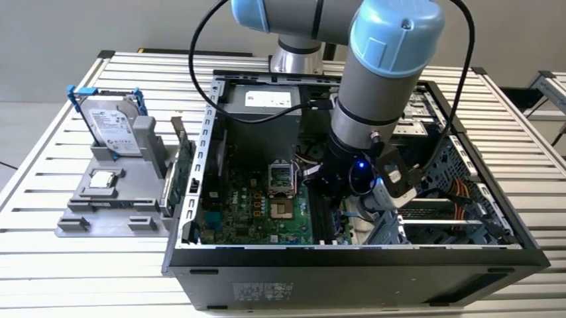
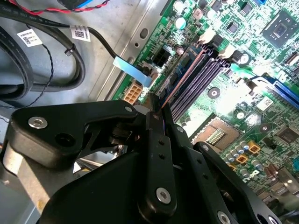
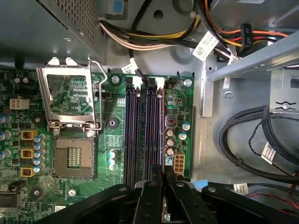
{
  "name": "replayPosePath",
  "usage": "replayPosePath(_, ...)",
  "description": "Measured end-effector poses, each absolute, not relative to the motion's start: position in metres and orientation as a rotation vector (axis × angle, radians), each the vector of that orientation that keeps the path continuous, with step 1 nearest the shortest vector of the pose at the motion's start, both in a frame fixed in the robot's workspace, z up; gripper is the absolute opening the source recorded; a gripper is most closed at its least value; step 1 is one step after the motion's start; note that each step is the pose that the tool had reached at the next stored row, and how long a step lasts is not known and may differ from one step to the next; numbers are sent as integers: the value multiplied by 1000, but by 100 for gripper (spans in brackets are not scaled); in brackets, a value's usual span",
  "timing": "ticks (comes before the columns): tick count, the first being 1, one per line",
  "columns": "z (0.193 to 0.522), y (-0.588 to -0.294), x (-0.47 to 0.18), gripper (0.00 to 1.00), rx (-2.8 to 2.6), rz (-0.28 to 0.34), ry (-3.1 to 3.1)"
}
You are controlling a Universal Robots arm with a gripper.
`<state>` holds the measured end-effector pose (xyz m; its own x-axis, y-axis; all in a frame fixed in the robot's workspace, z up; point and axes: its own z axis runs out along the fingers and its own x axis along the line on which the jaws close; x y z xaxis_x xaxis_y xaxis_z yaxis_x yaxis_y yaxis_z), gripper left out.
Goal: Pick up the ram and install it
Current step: 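Insert the ram into the slot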
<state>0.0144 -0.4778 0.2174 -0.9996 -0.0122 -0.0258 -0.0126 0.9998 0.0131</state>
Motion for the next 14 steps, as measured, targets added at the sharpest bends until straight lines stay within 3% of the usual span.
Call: replayPosePath(14,217,-479,14,0,-17,21,3117)
